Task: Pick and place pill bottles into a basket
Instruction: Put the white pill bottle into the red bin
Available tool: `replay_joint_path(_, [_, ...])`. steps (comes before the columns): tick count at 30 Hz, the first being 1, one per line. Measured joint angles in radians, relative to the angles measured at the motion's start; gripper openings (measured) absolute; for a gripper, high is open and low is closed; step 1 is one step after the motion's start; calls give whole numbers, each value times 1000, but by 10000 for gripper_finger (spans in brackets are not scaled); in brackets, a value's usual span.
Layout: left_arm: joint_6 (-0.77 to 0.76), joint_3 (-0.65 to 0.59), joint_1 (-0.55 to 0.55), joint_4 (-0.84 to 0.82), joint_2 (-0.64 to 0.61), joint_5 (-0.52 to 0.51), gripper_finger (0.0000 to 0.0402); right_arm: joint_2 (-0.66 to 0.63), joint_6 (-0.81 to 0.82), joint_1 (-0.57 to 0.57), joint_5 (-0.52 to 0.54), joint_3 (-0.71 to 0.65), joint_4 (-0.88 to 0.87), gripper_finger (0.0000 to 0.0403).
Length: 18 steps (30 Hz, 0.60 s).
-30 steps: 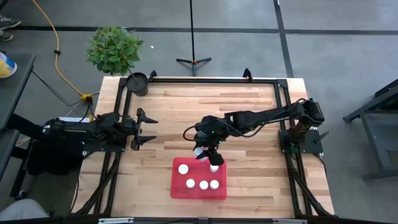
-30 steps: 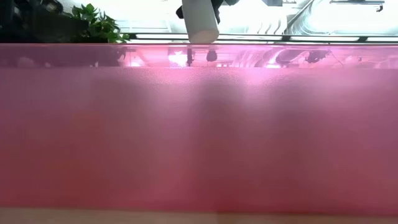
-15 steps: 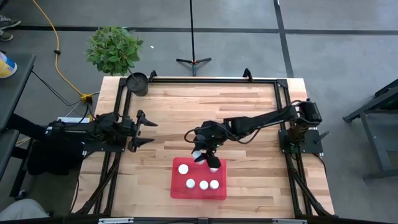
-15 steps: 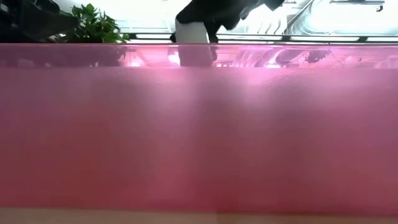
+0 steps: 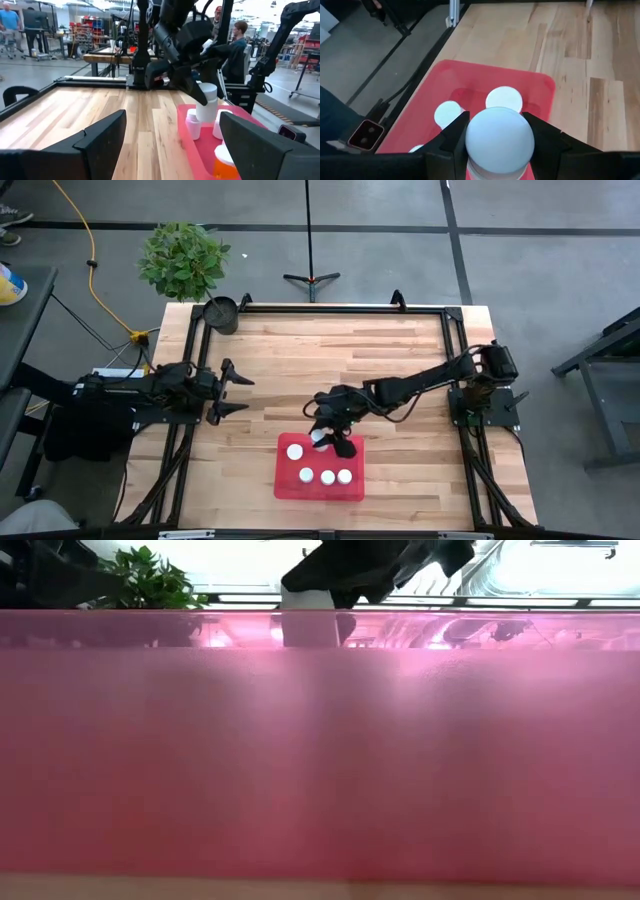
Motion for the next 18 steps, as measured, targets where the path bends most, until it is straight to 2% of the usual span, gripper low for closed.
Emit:
replay_joint_path(5, [-3, 0, 0, -9, 0, -1, 353, 5, -11, 12, 59, -1, 26, 143])
replay_joint_path(18, [-22, 0, 0, -1, 0, -3, 353, 115, 55, 42, 51, -1, 133, 143])
